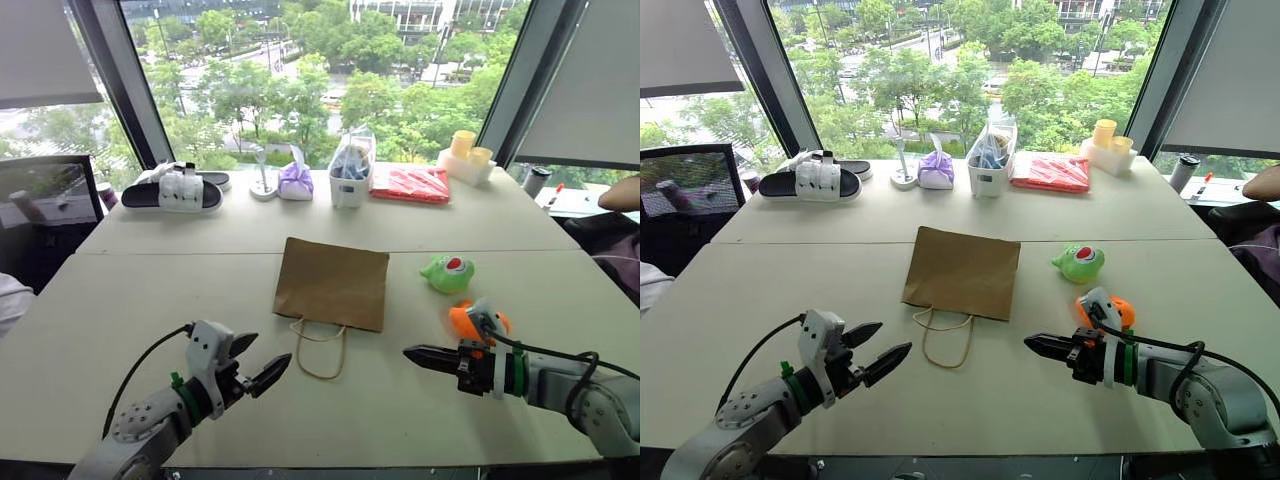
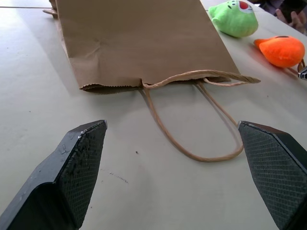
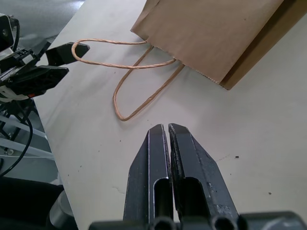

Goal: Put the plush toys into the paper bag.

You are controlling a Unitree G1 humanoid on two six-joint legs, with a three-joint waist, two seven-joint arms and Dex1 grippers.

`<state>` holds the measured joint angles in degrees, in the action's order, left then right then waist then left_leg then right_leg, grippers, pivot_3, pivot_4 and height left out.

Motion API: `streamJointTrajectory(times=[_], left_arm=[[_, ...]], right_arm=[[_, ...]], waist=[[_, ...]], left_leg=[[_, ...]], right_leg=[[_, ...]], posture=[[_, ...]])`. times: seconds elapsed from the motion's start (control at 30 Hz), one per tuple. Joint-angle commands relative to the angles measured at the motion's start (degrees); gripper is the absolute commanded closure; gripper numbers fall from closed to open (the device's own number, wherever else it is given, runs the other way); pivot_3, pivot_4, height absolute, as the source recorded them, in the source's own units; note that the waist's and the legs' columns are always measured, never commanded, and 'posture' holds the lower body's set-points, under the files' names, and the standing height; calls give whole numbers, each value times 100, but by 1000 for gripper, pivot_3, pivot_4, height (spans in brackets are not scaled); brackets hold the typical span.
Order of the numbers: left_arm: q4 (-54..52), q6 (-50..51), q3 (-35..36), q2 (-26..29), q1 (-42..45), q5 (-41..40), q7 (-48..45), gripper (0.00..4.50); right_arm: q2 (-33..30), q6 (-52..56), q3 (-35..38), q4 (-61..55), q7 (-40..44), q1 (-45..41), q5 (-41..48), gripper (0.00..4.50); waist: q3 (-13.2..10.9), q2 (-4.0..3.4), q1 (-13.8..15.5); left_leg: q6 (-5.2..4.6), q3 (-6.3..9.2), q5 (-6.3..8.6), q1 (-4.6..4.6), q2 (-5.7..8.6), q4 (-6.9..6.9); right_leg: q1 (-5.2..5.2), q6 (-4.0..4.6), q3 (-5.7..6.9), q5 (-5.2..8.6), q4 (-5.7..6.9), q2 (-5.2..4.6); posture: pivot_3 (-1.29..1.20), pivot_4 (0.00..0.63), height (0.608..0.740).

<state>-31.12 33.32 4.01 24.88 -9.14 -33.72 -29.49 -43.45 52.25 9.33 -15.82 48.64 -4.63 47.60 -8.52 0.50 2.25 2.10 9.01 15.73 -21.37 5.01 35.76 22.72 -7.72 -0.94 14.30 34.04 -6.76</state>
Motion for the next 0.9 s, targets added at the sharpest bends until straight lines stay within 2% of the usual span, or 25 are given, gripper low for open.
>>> streamJointTrajectory(times=[0.03,0.7,0.77,0.9], left_arm=[[-46,-21,146,74,70,-186,-157,2],[175,-319,242,230,-21,-27,-396,2],[303,-404,241,440,88,176,-495,2],[883,-896,335,1333,584,592,-1324,2]], right_arm=[[8,-24,134,-219,-15,33,68,4389],[102,3,121,-309,-178,65,127,4389],[94,23,104,-284,-194,6,126,4389],[12,18,269,-209,-274,-127,106,4389]], waist=[[0,0,1],[0,0,-1],[0,0,1],[0,-1,0]], left_leg=[[0,0,0,0,0,0],[0,1,0,1,-1,0],[0,0,0,1,-1,0],[0,0,0,2,0,1]], right_leg=[[0,0,0,0,0,0],[0,0,0,0,1,0],[0,0,0,0,1,0],[2,2,1,-1,5,4]], posture=[[0,150,740],[0,150,740],[0,150,740],[0,150,740]])
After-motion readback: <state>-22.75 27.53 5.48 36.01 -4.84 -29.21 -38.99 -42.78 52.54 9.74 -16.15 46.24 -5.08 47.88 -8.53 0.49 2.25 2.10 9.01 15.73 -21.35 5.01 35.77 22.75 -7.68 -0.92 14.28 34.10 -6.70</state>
